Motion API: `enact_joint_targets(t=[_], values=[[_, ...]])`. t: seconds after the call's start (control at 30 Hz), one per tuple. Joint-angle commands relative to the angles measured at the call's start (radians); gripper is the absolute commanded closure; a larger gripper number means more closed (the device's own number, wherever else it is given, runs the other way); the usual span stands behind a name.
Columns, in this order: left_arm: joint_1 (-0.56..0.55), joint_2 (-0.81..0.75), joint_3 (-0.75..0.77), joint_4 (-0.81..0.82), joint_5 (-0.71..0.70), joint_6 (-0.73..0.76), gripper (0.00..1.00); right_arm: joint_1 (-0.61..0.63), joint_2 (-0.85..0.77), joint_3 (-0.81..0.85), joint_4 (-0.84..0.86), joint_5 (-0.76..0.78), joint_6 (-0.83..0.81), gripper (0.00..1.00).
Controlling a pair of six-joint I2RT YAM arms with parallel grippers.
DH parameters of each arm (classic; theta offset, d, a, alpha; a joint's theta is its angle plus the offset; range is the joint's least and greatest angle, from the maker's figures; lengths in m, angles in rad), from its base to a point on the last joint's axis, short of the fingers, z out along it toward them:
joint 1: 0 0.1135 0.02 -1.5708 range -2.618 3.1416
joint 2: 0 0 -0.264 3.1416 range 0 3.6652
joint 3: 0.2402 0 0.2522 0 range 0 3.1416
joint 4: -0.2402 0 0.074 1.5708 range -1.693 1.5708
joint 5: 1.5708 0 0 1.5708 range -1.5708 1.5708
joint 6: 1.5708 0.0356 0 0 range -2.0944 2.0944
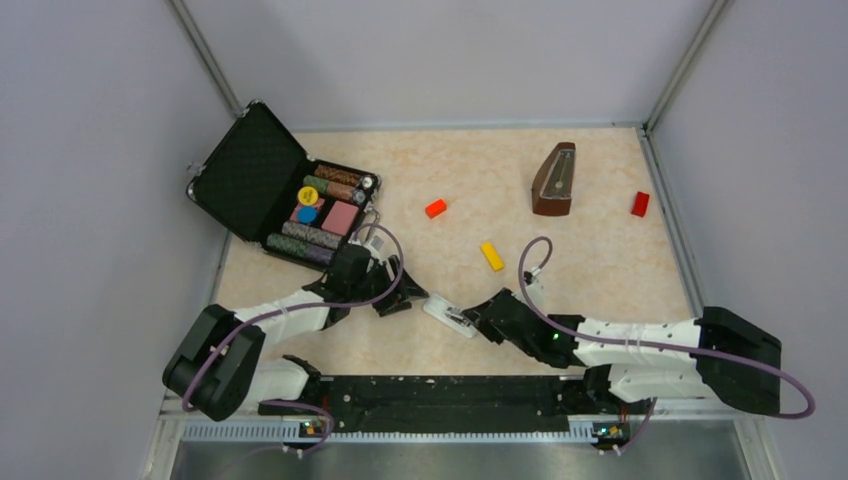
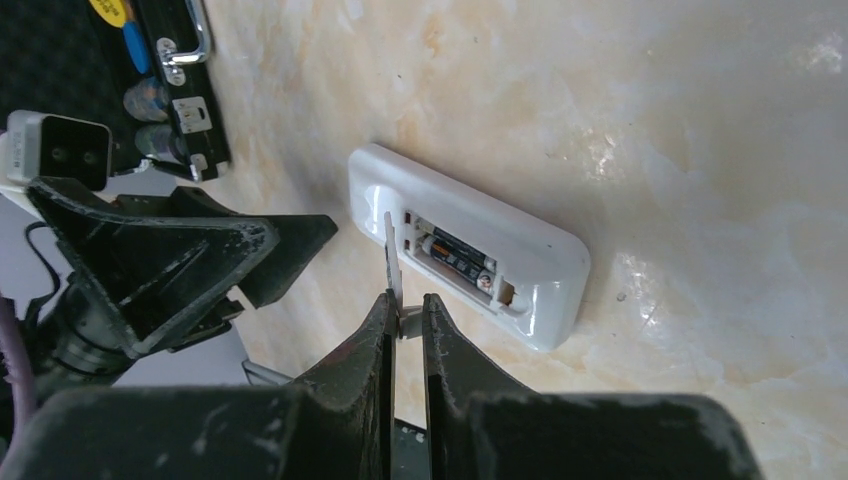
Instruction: Load the batteries into the remote control
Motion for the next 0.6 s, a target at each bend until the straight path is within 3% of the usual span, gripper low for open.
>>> enact_joint_targets(t=[0.0, 0.57], values=[[-0.006, -0.018, -0.015, 0.056, 0.036, -0.034, 0.32, 0.043, 0.041, 0.014, 0.009, 0.022, 0.061, 1.00], [-0.015, -0.028, -0.039, 0.070, 0.029, -0.048, 0.33, 0.063, 0.048, -0.022, 0.039, 0.095, 0.115, 1.00]])
